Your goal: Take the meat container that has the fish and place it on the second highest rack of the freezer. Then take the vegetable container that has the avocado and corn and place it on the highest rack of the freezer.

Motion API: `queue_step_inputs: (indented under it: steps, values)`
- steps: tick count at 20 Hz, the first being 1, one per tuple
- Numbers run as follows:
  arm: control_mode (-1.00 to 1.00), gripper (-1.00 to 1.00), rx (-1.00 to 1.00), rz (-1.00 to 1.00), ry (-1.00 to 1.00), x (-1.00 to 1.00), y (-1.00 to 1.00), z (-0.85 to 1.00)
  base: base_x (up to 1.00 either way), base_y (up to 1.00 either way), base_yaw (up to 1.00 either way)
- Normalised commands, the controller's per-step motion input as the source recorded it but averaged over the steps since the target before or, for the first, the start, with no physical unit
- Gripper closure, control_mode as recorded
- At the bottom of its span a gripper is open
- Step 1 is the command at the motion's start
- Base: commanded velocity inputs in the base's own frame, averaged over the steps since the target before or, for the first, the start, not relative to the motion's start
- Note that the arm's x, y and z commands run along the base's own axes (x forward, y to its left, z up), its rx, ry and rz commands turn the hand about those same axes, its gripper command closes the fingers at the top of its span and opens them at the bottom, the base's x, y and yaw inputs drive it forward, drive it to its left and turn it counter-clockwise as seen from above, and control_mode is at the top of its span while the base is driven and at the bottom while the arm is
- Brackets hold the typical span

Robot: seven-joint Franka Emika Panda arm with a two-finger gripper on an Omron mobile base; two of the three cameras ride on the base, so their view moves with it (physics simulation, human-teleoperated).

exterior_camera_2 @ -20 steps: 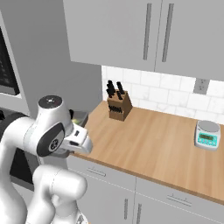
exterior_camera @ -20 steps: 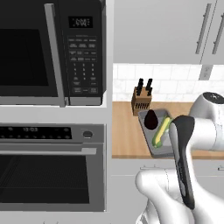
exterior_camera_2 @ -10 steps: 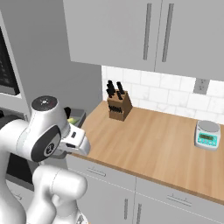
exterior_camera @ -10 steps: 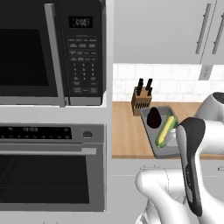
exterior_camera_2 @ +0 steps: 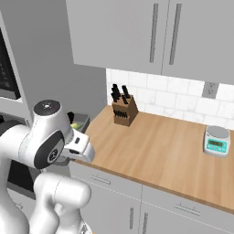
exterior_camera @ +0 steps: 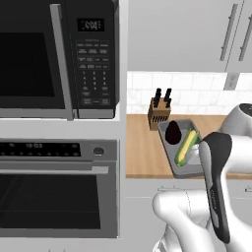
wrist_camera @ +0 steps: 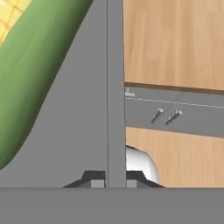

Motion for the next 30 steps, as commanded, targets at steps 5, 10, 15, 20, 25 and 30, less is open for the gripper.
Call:
queue_step_inputs:
  steps: [5,10,15,20,25,30]
  values:
    - [1.00,1.00,0.00,0.00,0.00,0.00,0.00,0.00,-0.89,0.00,0.00]
    - [1.00,1.00,0.00,0.00,0.00,0.00,0.00,0.00,-1.00,0.19,0.05]
    - [1.00,1.00,0.00,0.00,0.00,0.00,0.00,0.00,-0.49,0.92,0.62]
    - [1.00,1.00,0.00,0.00,0.00,0.00,0.00,0.00,0.12,0.83,0.73]
    - [1.00,1.00,0.00,0.00,0.00,0.00,0.00,0.00,0.89,0.48,0.55]
    - [1.00,1.00,0.00,0.00,0.00,0.00,0.00,0.00,1.00,0.25,0.39]
